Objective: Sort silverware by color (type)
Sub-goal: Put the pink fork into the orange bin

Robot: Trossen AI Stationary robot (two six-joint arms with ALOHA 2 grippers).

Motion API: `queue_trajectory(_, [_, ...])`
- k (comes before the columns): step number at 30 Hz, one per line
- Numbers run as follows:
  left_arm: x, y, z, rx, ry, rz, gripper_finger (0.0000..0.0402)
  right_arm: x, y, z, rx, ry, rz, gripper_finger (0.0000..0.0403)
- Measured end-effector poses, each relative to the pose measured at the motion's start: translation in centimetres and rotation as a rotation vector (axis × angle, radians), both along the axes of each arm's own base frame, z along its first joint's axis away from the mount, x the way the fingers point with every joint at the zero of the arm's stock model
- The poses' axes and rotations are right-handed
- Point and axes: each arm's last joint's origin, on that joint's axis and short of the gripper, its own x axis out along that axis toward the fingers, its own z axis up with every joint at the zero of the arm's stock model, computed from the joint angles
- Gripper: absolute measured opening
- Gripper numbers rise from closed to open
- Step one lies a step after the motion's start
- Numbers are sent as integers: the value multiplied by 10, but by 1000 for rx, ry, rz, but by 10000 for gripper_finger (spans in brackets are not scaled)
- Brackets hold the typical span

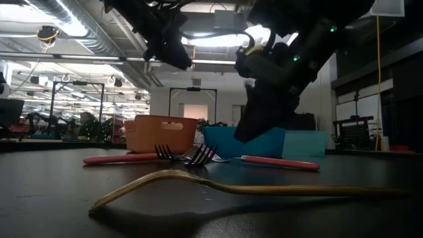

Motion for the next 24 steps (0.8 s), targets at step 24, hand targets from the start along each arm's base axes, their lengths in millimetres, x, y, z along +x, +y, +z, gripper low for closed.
queue_trajectory(24, [0,-2,0,10,8,9,108,4,1,-27,8,73,11,143])
